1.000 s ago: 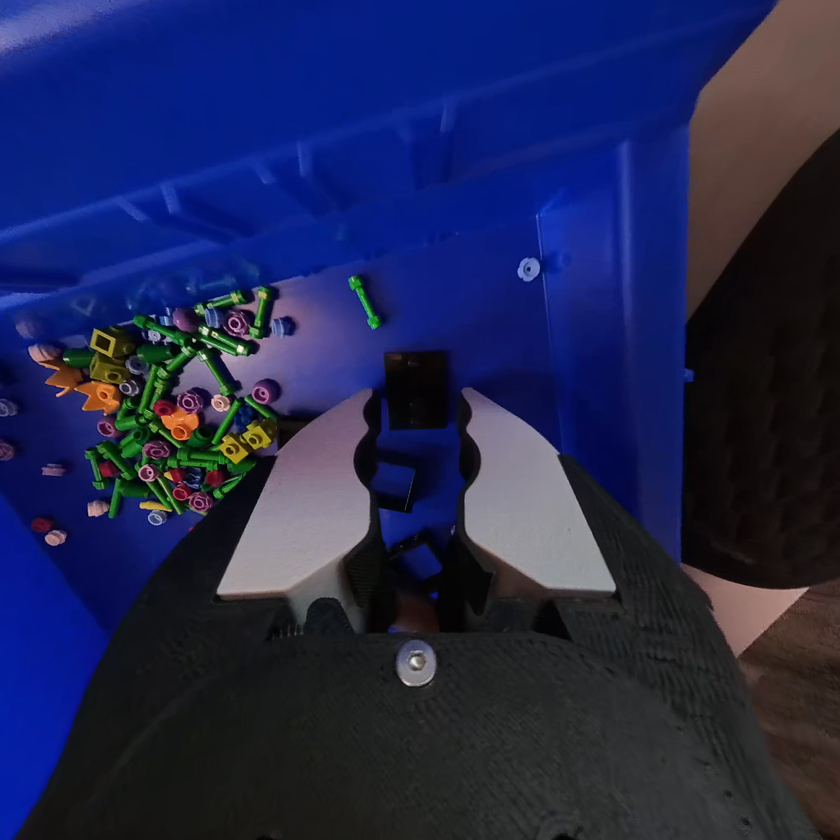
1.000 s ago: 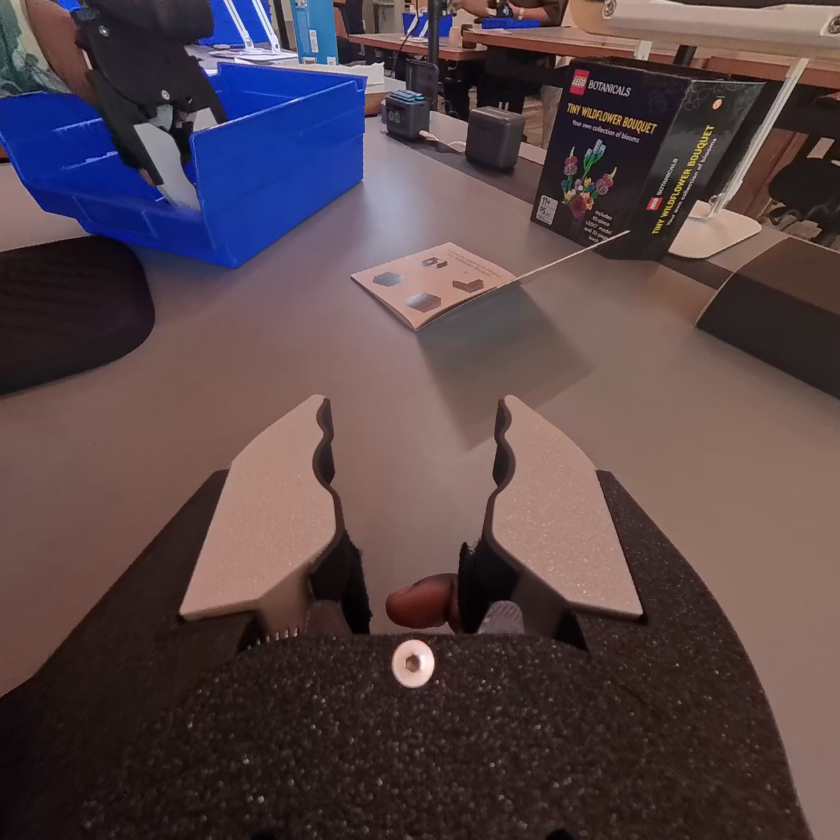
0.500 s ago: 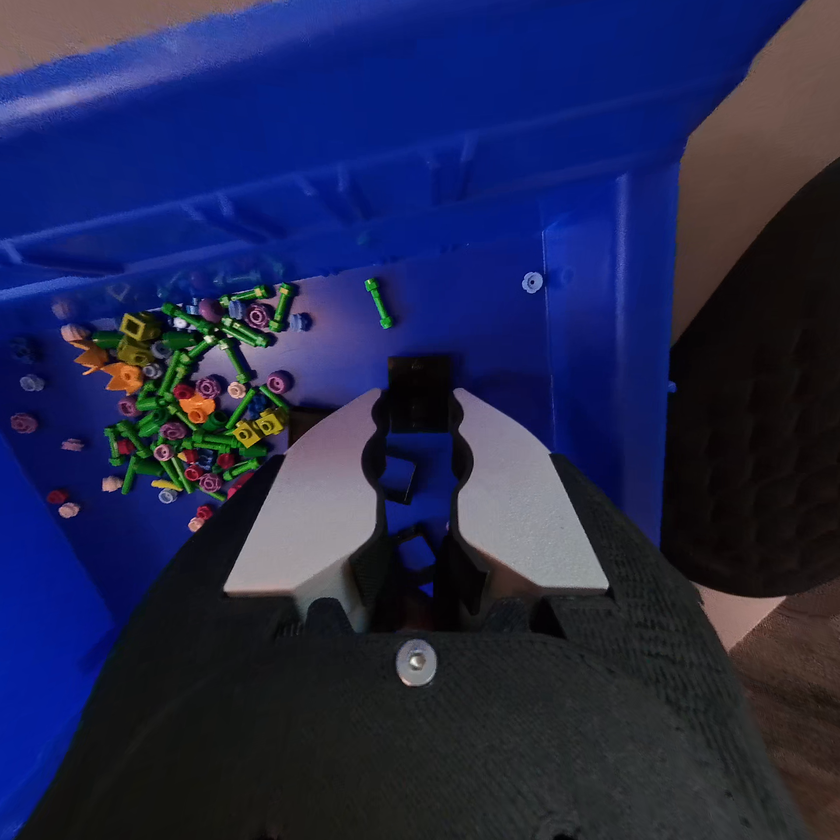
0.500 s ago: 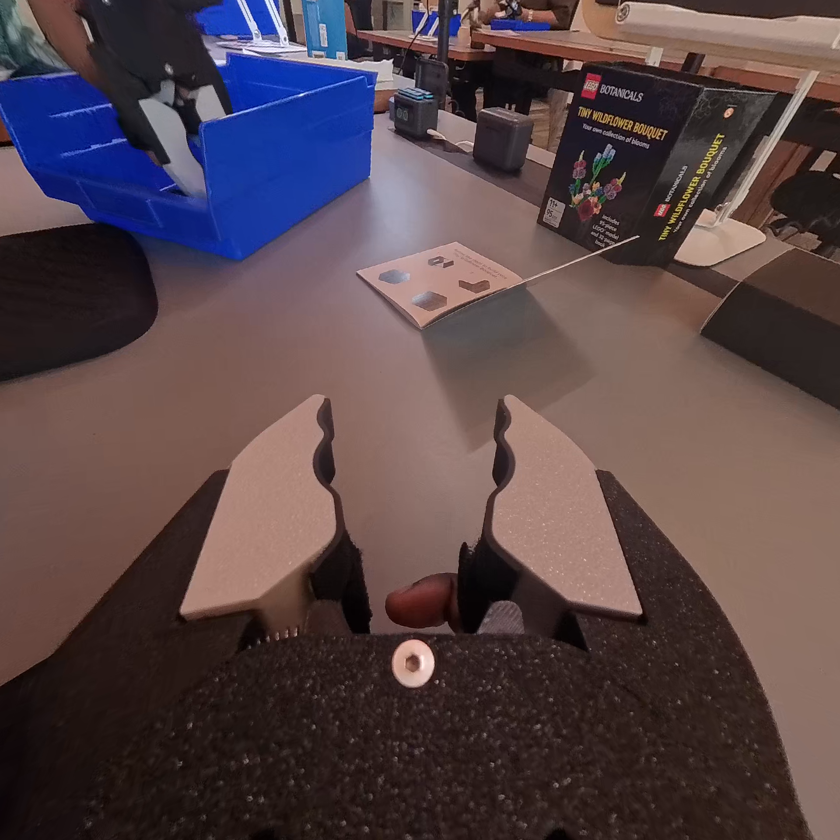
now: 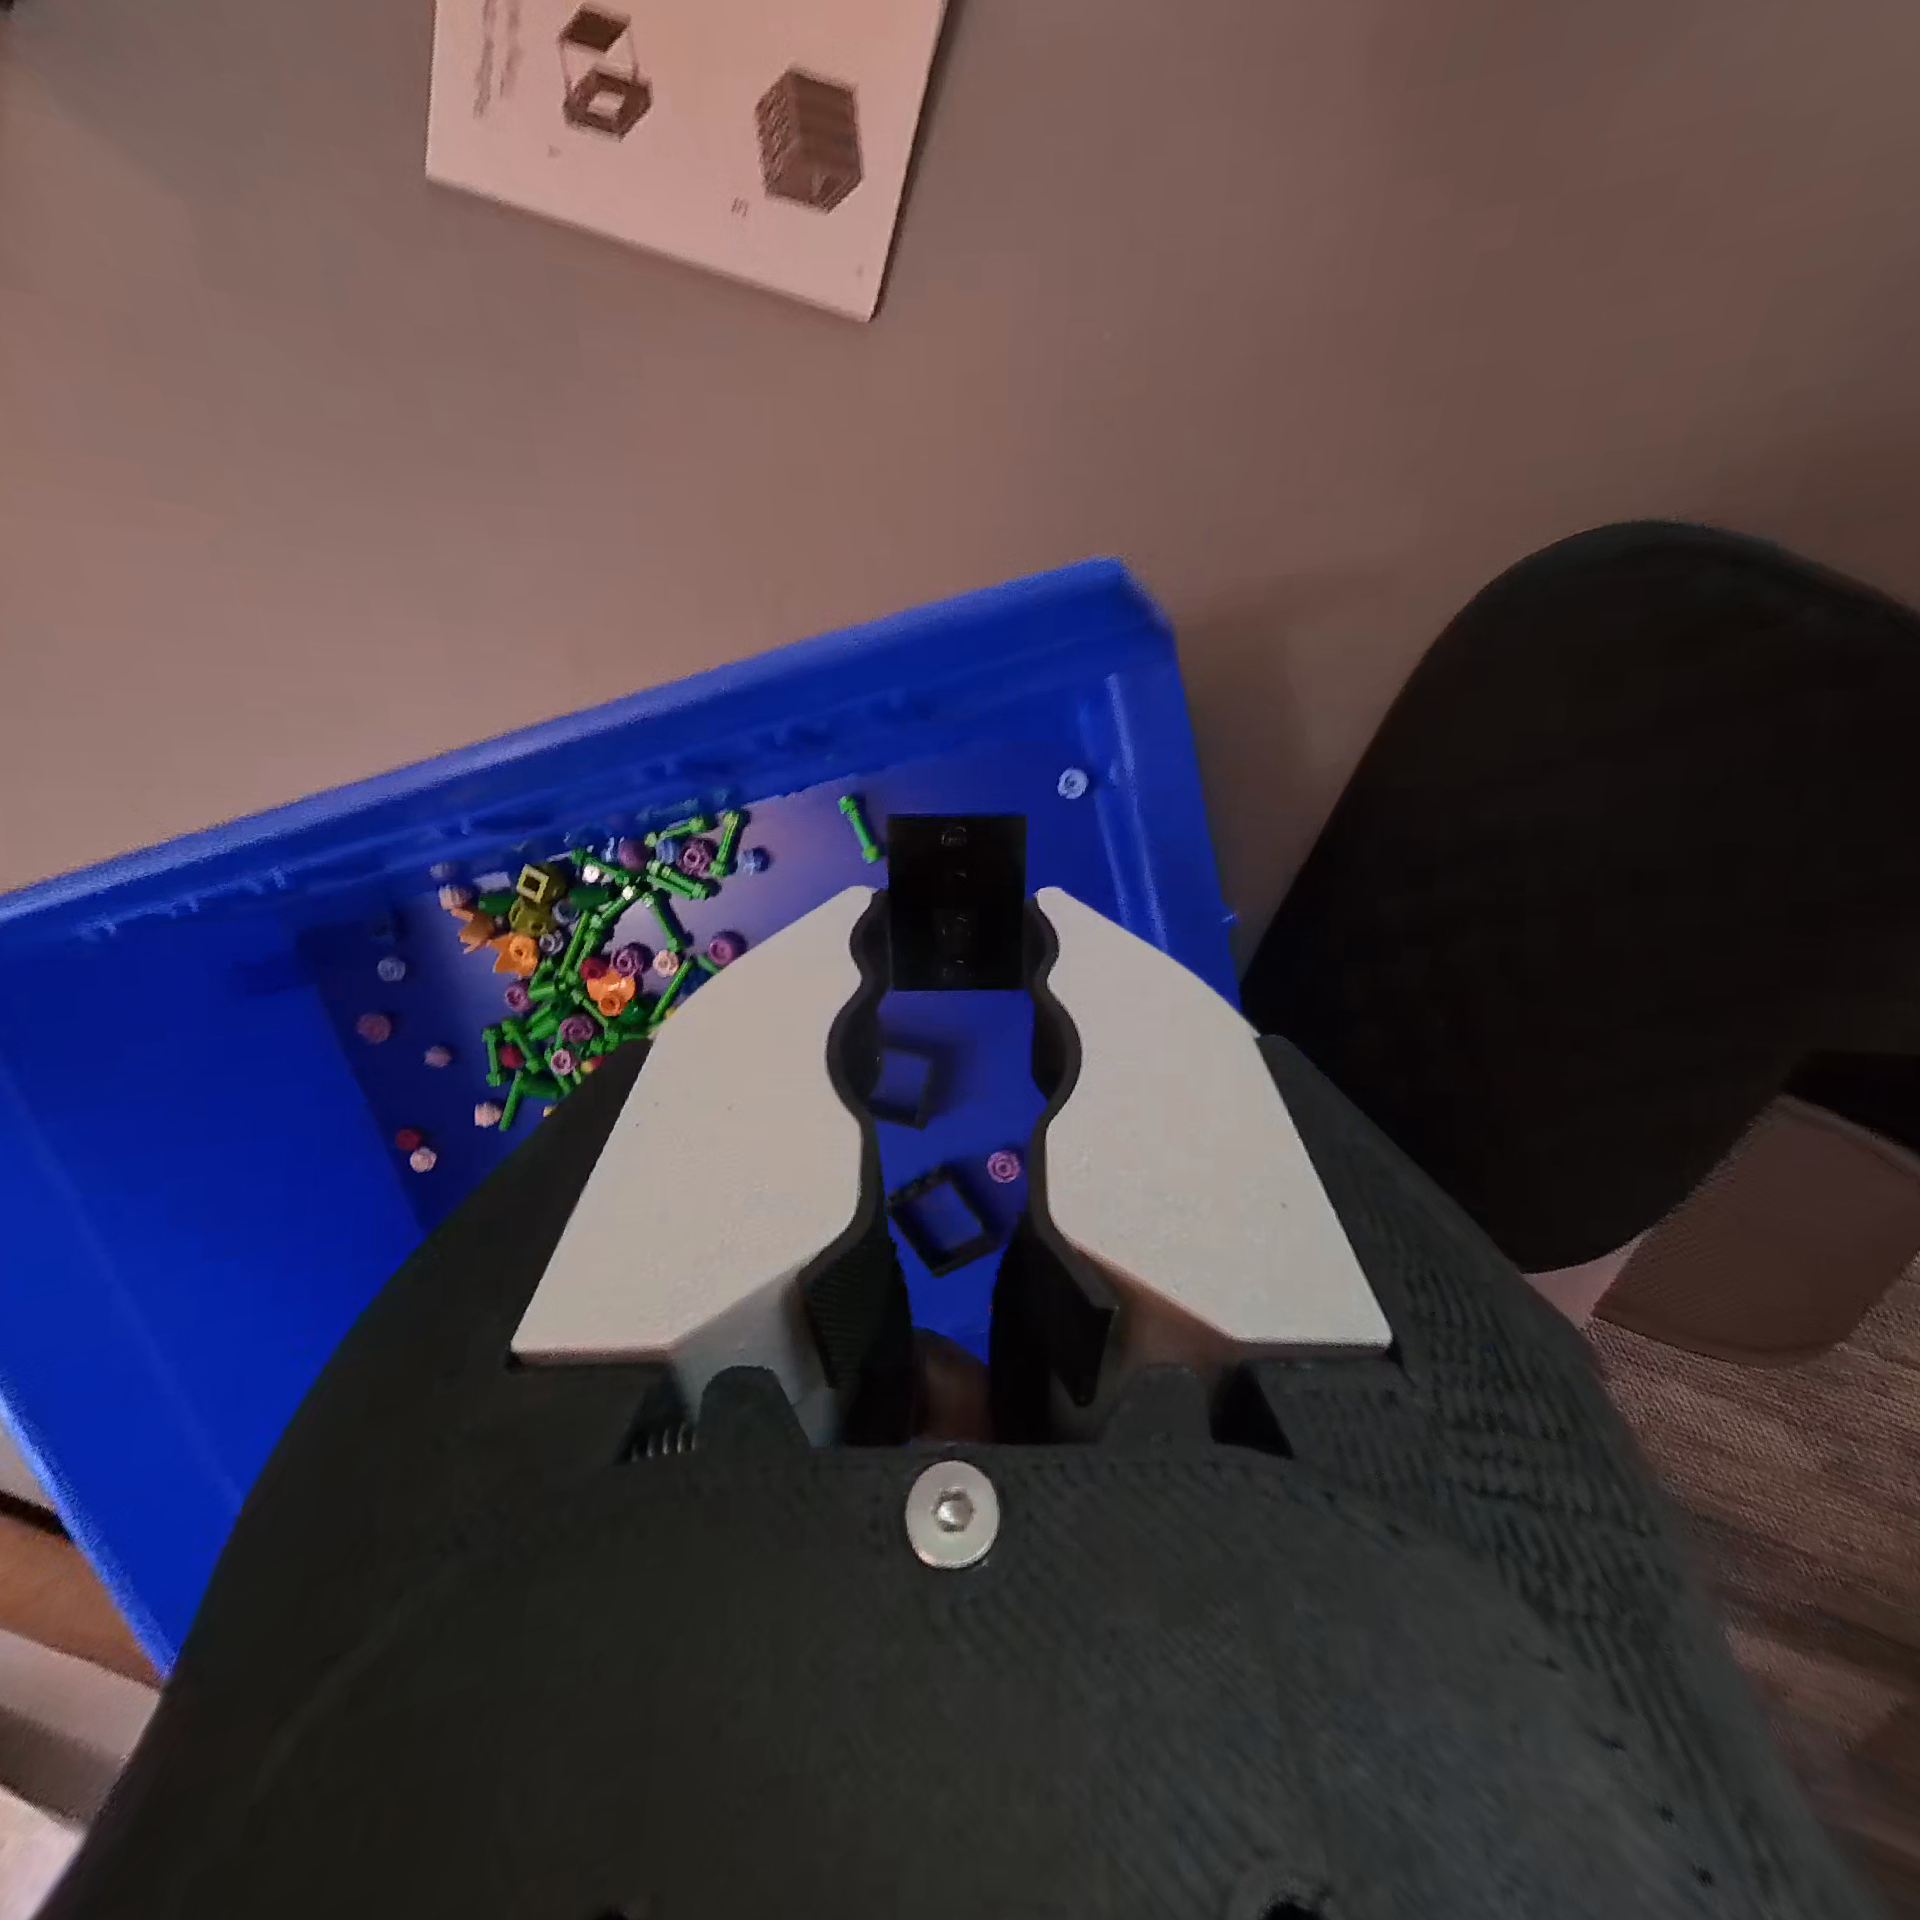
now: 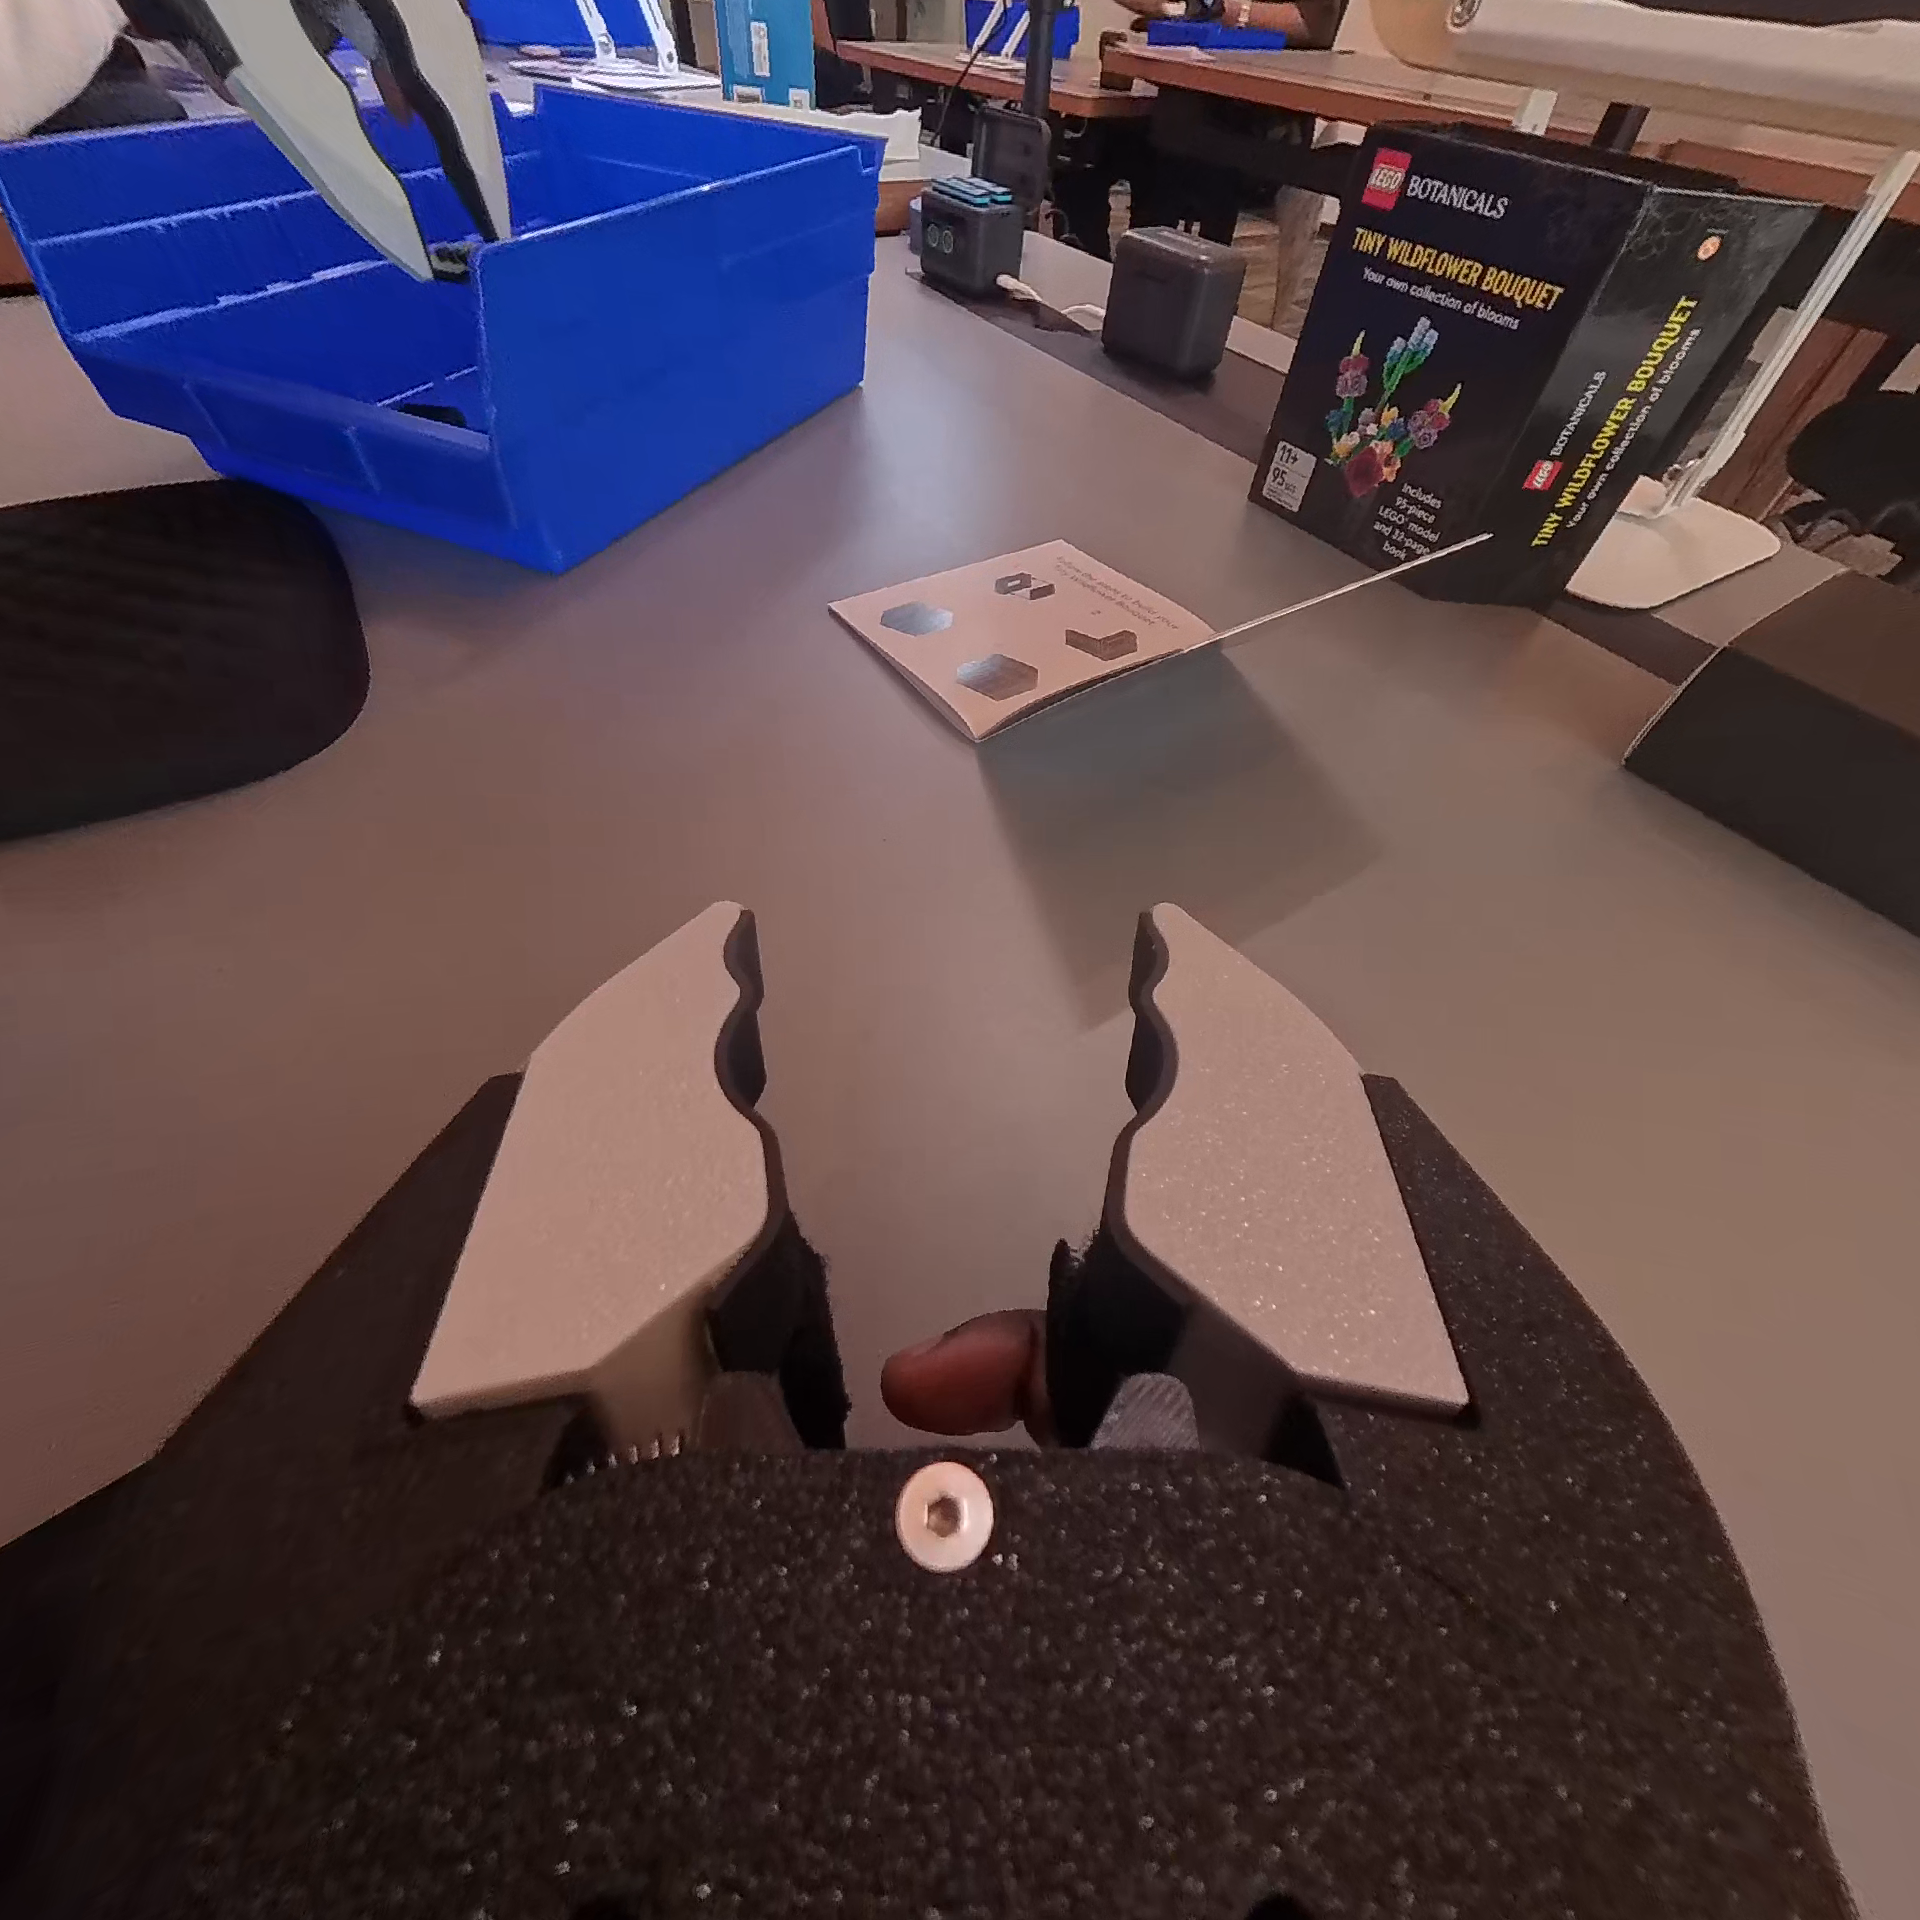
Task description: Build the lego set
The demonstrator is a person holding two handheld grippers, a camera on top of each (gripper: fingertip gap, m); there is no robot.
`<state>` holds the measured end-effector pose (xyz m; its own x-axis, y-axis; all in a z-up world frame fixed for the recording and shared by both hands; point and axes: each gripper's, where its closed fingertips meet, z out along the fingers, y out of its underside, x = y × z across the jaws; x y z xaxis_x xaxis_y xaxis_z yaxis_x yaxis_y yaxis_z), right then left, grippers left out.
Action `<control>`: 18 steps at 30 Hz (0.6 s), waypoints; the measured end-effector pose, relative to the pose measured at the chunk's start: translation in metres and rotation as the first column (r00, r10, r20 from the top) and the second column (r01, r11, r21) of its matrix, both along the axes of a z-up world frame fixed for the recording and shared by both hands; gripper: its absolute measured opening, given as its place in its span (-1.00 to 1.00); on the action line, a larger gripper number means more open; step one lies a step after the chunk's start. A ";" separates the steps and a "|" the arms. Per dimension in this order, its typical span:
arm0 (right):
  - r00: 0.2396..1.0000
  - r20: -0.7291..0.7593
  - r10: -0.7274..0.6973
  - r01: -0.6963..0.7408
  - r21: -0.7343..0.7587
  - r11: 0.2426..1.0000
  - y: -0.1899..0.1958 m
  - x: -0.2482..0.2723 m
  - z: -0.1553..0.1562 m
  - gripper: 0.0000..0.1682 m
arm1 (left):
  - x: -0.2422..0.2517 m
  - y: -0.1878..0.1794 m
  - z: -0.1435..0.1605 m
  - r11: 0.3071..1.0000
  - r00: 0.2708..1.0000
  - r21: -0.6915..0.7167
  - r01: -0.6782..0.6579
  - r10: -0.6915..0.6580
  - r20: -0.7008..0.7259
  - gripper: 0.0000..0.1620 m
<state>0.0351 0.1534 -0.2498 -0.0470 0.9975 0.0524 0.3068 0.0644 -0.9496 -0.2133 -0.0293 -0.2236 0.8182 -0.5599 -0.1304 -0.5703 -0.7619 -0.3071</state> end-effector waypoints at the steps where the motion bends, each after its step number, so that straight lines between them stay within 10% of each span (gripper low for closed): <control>1: 1.000 -0.002 0.000 0.000 0.001 1.000 0.000 0.000 0.000 -0.18 | 0.005 0.001 0.001 1.000 1.000 -0.001 0.013 -0.013 0.014 -0.69; 18: 1.000 -0.001 0.004 -0.004 0.005 1.000 -0.001 0.000 0.000 -0.18 | -0.005 -0.016 -0.045 0.986 0.999 -0.162 -0.037 0.035 -0.018 -0.69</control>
